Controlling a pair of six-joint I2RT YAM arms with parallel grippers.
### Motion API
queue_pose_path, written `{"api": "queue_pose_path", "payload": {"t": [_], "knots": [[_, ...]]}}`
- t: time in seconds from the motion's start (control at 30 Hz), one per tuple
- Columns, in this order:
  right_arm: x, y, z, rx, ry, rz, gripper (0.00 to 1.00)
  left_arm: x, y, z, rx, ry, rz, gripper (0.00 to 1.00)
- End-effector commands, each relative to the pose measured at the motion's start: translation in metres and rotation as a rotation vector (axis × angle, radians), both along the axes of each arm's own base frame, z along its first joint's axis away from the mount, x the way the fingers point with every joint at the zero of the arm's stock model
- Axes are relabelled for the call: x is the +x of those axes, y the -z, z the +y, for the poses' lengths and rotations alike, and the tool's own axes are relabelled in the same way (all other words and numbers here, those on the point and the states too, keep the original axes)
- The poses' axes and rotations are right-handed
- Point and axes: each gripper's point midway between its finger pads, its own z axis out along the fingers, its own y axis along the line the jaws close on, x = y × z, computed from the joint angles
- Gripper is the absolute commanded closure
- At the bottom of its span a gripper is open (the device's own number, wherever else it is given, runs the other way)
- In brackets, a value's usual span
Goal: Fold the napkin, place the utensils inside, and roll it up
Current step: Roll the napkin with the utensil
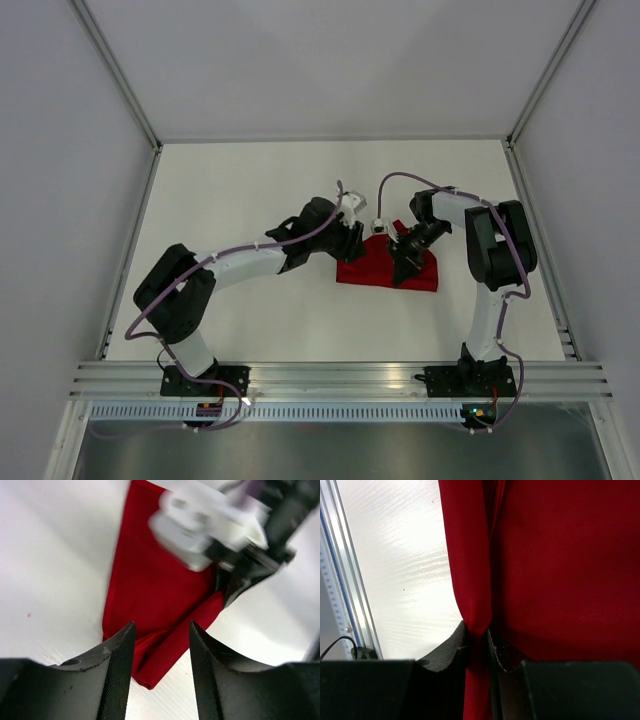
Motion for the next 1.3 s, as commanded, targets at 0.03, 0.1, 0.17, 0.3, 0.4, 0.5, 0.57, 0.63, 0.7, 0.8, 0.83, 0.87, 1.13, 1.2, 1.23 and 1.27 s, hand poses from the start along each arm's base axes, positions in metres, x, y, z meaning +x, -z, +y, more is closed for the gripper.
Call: {"api": "queue_pose_path", "payload": {"t": [0.03,0.1,0.17,0.3,0.4,0.5,0.57,0.63,0.7,0.8,0.83,0.87,1.13,1.2,1.23,1.27], "knots": [[-0.004,0.025,-0.016,-0.066,-0.047,0.05,0.91,-0.014,-0.006,-0.03,0.245,0.156,-0.415,0.48],[0.001,0.025,-0.016,-0.063,-0.039,0.057,0.91,-0.024,0.0,-0.043,0.316,0.22,-0.506,0.48],[0.001,0.025,-0.017,-0.055,-0.033,0.081,0.91,-0.026,0.011,-0.049,0.374,0.242,-0.552,0.48],[0.003,0.027,-0.02,-0.056,-0.02,0.109,0.91,-0.043,0.027,-0.069,0.454,0.364,-0.643,0.47],[0.005,0.028,-0.021,-0.06,-0.015,0.114,0.91,-0.05,0.042,-0.078,0.516,0.423,-0.68,0.46],[0.006,0.03,-0.022,-0.065,-0.014,0.123,0.91,-0.053,0.05,-0.086,0.535,0.454,-0.697,0.45],[0.006,0.031,-0.023,-0.07,-0.012,0.129,0.91,-0.058,0.057,-0.092,0.535,0.482,-0.694,0.44],[0.005,0.032,-0.023,-0.075,-0.013,0.134,0.91,-0.058,0.059,-0.097,0.542,0.498,-0.707,0.44],[0.006,0.033,-0.024,-0.081,-0.014,0.133,0.91,-0.062,0.063,-0.101,0.542,0.52,-0.703,0.44],[0.006,0.034,-0.025,-0.083,-0.014,0.138,0.91,-0.062,0.066,-0.108,0.535,0.535,-0.701,0.44],[0.005,0.035,-0.025,-0.084,-0.014,0.142,0.91,-0.063,0.072,-0.109,0.538,0.543,-0.692,0.44],[0.006,0.035,-0.025,-0.084,-0.013,0.142,0.91,-0.063,0.074,-0.109,0.537,0.551,-0.688,0.44],[0.009,0.035,-0.027,-0.089,-0.008,0.14,0.91,-0.076,0.1,-0.111,0.509,0.623,-0.568,0.77],[0.01,0.035,-0.027,-0.089,-0.009,0.136,0.89,-0.078,0.105,-0.109,0.498,0.636,-0.515,0.85],[0.012,0.034,-0.026,-0.089,-0.005,0.124,0.87,-0.079,0.108,-0.108,0.492,0.646,-0.499,0.89],[0.012,0.035,-0.026,-0.09,0.001,0.12,0.84,-0.081,0.11,-0.105,0.492,0.656,-0.472,0.95]]}}
